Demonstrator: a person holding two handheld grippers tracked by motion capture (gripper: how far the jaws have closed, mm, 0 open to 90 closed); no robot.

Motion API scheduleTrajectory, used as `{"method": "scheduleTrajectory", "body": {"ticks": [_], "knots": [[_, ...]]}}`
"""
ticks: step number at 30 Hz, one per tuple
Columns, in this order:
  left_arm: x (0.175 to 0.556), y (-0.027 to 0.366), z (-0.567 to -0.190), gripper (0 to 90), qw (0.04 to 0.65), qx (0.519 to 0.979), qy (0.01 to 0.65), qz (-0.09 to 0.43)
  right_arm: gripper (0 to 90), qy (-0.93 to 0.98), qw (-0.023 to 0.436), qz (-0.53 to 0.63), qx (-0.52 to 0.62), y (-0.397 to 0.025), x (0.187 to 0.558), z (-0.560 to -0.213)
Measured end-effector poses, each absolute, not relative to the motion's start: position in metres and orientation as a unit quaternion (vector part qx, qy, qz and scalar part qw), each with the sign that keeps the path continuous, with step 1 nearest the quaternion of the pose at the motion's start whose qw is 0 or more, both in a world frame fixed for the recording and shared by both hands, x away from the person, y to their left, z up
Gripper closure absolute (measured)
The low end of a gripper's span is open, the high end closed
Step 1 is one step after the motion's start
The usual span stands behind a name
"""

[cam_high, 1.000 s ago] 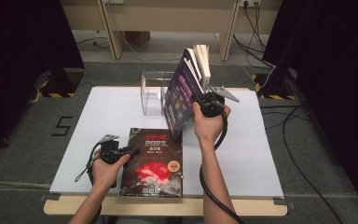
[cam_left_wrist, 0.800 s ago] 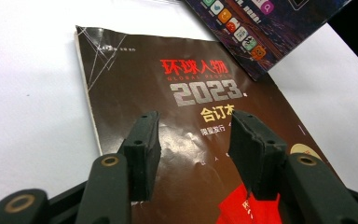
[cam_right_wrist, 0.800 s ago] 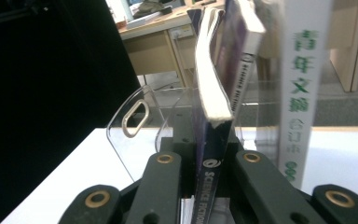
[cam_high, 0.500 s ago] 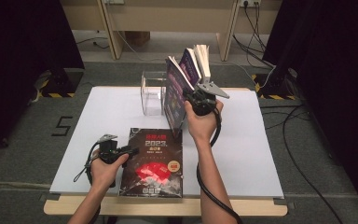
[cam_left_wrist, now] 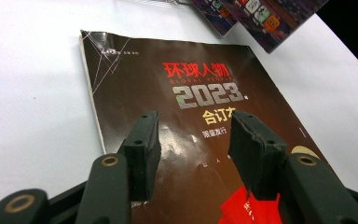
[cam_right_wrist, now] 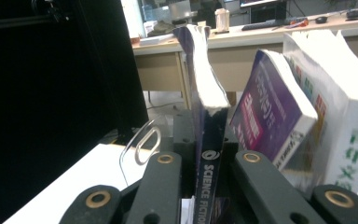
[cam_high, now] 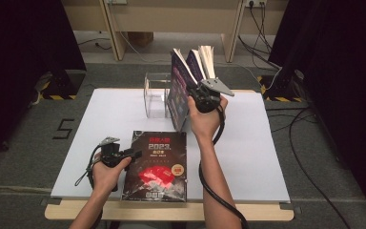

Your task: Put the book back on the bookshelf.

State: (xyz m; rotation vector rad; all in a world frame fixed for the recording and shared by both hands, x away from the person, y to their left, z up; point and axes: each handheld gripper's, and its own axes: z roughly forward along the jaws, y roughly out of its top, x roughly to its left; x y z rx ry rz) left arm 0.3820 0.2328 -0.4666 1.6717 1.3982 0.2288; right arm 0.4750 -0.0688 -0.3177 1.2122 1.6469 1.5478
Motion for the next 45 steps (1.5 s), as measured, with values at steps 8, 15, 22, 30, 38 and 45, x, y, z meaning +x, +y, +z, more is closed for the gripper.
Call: {"method": "scheduleTrajectory", "body": {"ticks": [8, 15, 22, 30, 38, 45], "knots": [[0.382, 0.234, -0.466, 51.7, 0.457, 0.678, 0.569, 0.094, 84.6, 0.609, 0.294, 0.580, 0.454, -0.066, 0.483, -0.312], [0.382, 0.234, -0.466, 51.7, 0.456, 0.679, 0.568, 0.093, 84.6, 0.604, 0.302, 0.577, 0.460, -0.061, 0.494, -0.306], [0.382, 0.234, -0.467, 51.7, 0.459, 0.676, 0.569, 0.094, 84.6, 0.603, 0.309, 0.572, 0.463, -0.057, 0.505, -0.305], [0.383, 0.234, -0.468, 51.7, 0.456, 0.678, 0.569, 0.091, 84.6, 0.599, 0.310, 0.572, 0.467, -0.054, 0.512, -0.305], [0.383, 0.235, -0.468, 51.7, 0.456, 0.678, 0.569, 0.092, 84.6, 0.591, 0.313, 0.575, 0.472, -0.054, 0.517, -0.302], [0.383, 0.235, -0.468, 51.7, 0.457, 0.678, 0.569, 0.091, 84.6, 0.587, 0.317, 0.576, 0.473, -0.053, 0.520, -0.299]]}}
